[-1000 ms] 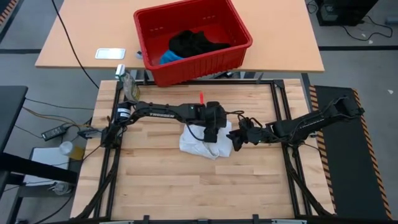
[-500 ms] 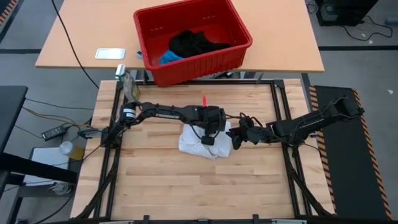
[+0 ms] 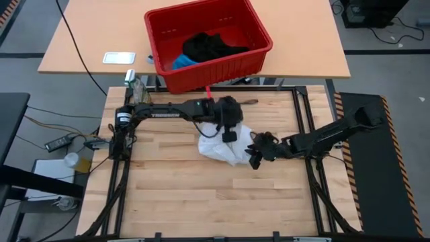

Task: Fold laundry
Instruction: Fold the white polo shirt

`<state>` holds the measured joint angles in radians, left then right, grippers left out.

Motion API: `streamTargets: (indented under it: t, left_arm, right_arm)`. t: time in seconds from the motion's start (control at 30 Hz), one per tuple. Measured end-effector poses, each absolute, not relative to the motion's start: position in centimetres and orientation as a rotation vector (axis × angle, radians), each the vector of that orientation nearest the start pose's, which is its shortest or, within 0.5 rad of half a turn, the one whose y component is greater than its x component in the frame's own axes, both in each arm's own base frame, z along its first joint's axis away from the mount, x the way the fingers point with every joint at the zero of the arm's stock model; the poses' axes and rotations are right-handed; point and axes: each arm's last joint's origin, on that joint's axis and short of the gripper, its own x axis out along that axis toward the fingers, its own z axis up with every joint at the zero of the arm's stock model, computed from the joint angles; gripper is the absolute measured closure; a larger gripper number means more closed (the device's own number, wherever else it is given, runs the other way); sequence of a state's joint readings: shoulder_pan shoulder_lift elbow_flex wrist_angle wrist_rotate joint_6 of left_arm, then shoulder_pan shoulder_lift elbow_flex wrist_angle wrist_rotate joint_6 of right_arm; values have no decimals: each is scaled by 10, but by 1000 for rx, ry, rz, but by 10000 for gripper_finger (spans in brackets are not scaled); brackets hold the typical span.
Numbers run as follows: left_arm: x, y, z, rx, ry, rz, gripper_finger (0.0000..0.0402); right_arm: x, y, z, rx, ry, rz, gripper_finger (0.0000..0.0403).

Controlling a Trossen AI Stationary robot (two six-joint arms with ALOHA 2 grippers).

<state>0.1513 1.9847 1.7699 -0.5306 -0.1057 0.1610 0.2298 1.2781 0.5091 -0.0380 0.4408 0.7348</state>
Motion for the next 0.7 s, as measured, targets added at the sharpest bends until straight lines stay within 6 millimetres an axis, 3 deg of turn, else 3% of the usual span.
streamTargets:
  t: [0.17,0.4,0.53,0.7]
  left_arm:
    - [444,81,281,-73,759,183,400]
    - [465,69,255,-29,733,78,399]
    - [470,70,253,0,694,74,399]
    - [471,78,254,42,676,125,398]
  right_arm:
    - [241,39,131,371,689,-475,288]
    - [269,34,108,394,586,-372,288]
    - [270,36,112,458,600,-282,289]
    - [260,46,138,454,551,-257,300]
